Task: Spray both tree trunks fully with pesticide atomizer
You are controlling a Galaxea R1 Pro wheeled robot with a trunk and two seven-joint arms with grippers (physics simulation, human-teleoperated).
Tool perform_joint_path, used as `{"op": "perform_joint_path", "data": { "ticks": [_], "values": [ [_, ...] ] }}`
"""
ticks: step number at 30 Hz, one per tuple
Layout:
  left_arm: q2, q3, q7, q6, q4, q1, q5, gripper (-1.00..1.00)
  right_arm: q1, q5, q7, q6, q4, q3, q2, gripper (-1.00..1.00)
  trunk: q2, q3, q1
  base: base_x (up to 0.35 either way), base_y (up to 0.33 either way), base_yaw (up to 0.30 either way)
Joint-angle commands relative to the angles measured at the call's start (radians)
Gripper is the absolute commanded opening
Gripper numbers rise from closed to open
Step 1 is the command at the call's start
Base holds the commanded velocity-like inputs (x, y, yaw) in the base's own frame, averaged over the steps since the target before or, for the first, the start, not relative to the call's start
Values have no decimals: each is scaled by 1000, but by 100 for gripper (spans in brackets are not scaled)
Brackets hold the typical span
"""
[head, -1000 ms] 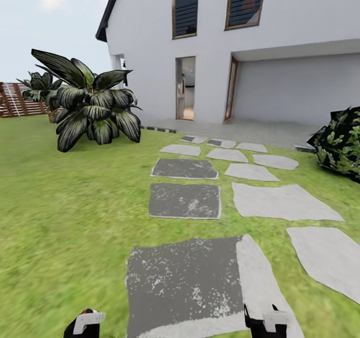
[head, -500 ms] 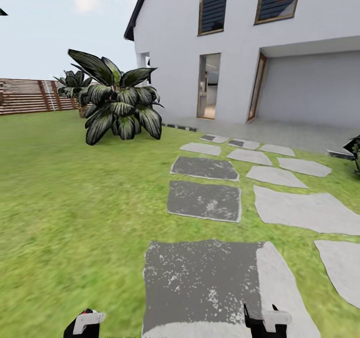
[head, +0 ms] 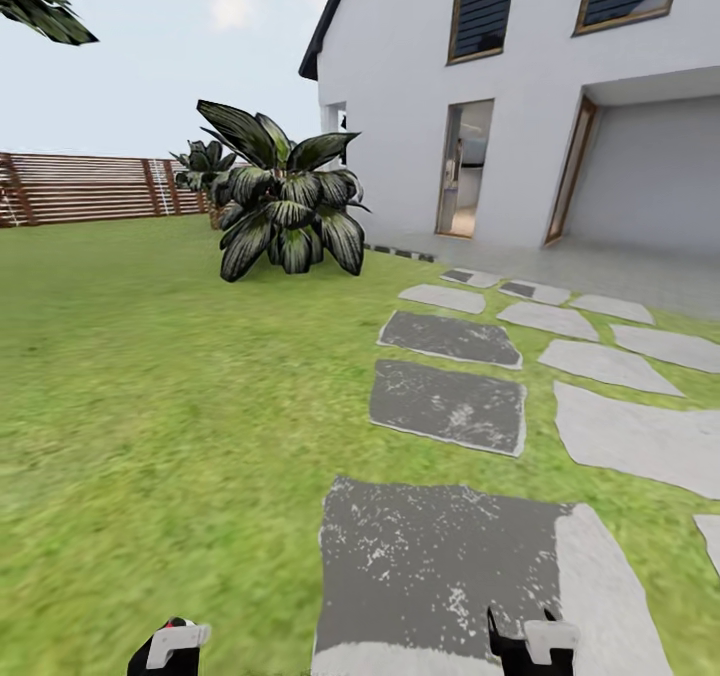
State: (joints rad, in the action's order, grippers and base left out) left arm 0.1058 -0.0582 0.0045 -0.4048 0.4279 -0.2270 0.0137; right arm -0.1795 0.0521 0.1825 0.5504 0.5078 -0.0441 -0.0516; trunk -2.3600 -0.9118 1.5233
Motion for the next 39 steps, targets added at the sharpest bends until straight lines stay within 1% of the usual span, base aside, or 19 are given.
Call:
{"op": "perform_joint_path", "data": {
  "ticks": [1,9,25,35,39],
  "values": [
    [0,0,0,0,0,0,0,-100,0,0,0,0,0,0,0,100,0,-1,0,0,0,262],
    [0,0,0,0,0,0,0,-100,0,1,0,0,0,1,15,100,0,-8,0,0,0,258],
    [0,0,0,3,0,0,0,-100,0,2,2,0,0,1,16,100,0,-23,0,10,1,257],
    [2,-2,2,3,-1,0,0,-100,0,2,2,0,0,1,16,100,0,-33,0,200,193,257],
    [2,-1,16,3,-1,0,0,-100,0,2,2,0,0,1,16,100,0,-36,0,189,253,254]
  ]
}}
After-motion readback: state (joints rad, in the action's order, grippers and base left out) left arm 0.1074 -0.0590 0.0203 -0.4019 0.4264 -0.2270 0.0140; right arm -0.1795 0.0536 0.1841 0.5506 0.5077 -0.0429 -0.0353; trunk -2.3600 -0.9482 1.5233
